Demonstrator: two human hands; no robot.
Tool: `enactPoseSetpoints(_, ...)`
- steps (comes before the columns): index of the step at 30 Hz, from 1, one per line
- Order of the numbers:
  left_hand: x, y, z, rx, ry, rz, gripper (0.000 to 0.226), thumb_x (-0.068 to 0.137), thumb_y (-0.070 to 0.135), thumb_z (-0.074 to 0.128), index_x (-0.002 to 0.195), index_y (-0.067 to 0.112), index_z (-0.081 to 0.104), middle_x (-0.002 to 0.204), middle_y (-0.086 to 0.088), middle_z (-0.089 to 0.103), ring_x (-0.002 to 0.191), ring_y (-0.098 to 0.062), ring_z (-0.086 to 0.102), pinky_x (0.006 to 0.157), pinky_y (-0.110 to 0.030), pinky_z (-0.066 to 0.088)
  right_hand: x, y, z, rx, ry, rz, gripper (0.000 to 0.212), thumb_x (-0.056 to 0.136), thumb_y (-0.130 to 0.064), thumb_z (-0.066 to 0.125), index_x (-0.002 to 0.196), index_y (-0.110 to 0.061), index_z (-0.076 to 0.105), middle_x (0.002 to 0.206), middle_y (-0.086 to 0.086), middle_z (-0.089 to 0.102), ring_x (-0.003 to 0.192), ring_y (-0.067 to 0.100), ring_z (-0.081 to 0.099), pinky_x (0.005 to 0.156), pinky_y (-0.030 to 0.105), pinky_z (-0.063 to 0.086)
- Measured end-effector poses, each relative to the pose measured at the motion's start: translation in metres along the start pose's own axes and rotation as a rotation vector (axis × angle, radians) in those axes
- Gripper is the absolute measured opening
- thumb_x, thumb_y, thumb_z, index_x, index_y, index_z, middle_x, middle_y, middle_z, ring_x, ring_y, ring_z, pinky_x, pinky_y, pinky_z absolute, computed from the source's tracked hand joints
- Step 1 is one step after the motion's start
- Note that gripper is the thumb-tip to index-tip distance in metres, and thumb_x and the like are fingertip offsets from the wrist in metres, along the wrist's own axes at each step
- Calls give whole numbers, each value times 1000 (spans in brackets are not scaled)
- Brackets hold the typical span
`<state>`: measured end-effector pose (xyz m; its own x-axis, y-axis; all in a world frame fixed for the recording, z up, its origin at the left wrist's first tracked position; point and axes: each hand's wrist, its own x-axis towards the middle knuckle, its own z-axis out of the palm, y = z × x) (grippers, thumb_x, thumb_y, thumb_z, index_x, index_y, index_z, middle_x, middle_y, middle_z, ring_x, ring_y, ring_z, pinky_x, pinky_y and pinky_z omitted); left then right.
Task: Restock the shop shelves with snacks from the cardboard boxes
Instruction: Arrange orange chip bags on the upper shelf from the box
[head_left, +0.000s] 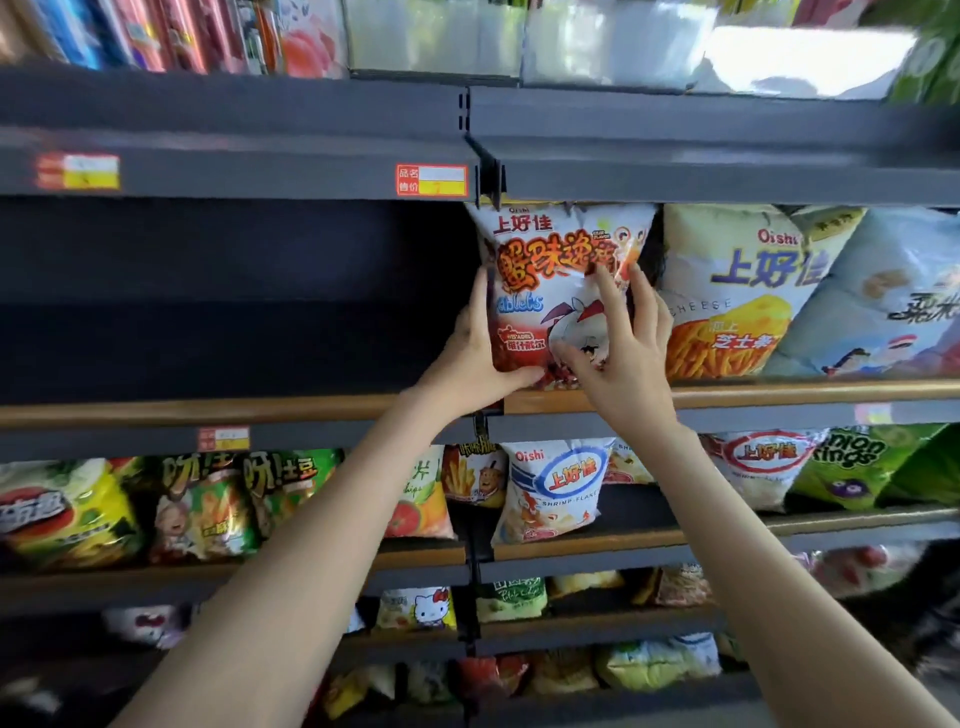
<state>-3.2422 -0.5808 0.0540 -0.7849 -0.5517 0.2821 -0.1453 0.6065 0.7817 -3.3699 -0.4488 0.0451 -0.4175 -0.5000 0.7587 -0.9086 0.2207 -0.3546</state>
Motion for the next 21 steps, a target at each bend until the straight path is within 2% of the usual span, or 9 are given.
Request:
enactPoseSetpoints(3,-49,3,2,-5,212,-65,86,89,21,66,153,20,8,154,-7,27,135,-17,38,103,-25,34,-32,-33,4,125,76,28,52,94,-32,51,135,-1,46,131,20,48,117,24,35,100,42,33)
enactPoseSetpoints(5,-88,-3,-2,-3,336,-66,58,94,14,58,145,13,31,144,-6,43,125,-14,50,97,-20,42,-58,-58,11,274,-42,56,45,96,-32,46,129,-1,49,118,10,52,110,22,39,94,33,35)
enactPoseSetpoints(7,-128,-17,-9,22,397,-112,42,96,13,55,137,13,44,132,-1,53,115,-9,55,94,-19,45,-86,-83,25,379,-182,65,35,98,-27,48,123,-3,50,108,-2,46,104,20,43,87,31,39)
enactPoseSetpoints(10,-195,-50,-24,-18,372,-360,32,97,18,53,129,18,49,115,5,61,96,-5,60,80,-16,49,-127,-125,53,490,-442,93,29,98,-21,53,125,-9,52,108,-6,46,102,16,49,85,28,41)
enactPoseSetpoints(11,-217,-65,-29,-47,342,-489,29,98,21,53,127,19,51,111,3,62,93,-8,62,80,-21,51,-140,-140,64,528,-527,107,29,98,-20,53,125,-10,53,109,-6,48,102,12,50,85,27,43)
enactPoseSetpoints(14,-294,-109,-46,-133,306,-810,30,99,24,52,127,14,52,119,-6,61,104,-20,60,90,-36,47,-179,-182,98,601,-771,186,29,98,-23,53,125,-12,54,112,2,56,102,16,56,86,34,48)
enactPoseSetpoints(16,-347,-137,-62,-139,348,-951,30,99,24,52,126,11,53,114,-8,62,102,-21,61,84,-33,49,-201,-214,121,579,-902,204,33,97,-27,54,126,-12,54,113,4,58,101,19,57,84,34,47)
enactPoseSetpoints(19,-424,-170,-95,-182,444,-1105,22,98,27,54,115,14,55,92,-1,56,70,-10,55,55,-16,43,-230,-270,152,568,-1039,215,30,97,-26,57,123,-11,55,106,1,56,98,18,57,80,32,47)
enactPoseSetpoints(21,-476,-196,-122,-190,506,-1192,18,96,32,57,109,20,55,94,-4,62,65,-7,51,57,-16,42,-251,-309,176,569,-1119,221,30,97,-27,56,123,-13,54,113,3,56,98,16,56,79,29,46)
